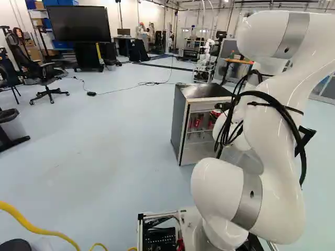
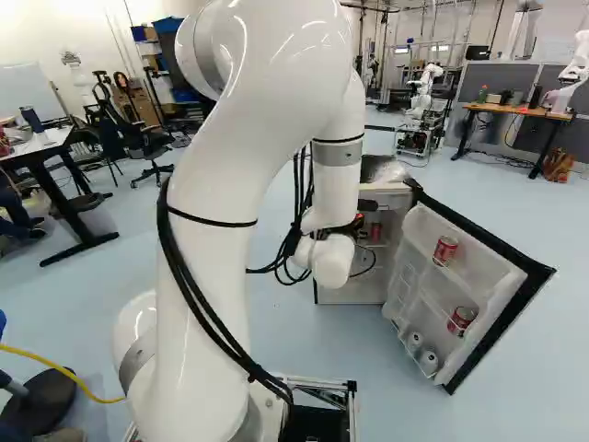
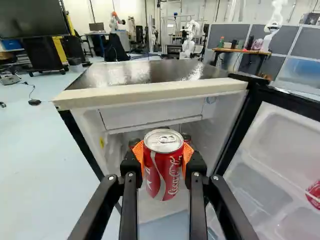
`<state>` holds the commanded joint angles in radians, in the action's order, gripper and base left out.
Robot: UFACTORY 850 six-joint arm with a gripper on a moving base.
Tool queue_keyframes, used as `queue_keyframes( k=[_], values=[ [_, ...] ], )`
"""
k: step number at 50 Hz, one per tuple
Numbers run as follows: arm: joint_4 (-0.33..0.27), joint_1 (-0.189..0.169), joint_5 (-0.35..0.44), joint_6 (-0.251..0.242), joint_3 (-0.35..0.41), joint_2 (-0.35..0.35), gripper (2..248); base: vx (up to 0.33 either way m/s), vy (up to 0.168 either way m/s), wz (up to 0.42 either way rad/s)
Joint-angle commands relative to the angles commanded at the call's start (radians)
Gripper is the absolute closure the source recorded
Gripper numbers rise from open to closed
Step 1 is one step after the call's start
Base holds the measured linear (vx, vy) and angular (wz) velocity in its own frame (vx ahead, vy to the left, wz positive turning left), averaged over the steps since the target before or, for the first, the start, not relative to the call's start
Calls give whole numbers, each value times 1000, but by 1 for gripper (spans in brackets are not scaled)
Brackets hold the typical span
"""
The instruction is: Grab a drink from the fridge
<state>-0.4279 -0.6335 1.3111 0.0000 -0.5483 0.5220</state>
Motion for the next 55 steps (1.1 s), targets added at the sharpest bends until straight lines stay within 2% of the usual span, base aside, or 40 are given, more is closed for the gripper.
queue_keyframes(
  k=[33, 55],
  values=[
    [0, 1, 2, 0, 24, -97, 156, 0, 0, 0],
    [0, 21, -29, 0, -3, -131, 156, 0, 0, 0]
  ],
)
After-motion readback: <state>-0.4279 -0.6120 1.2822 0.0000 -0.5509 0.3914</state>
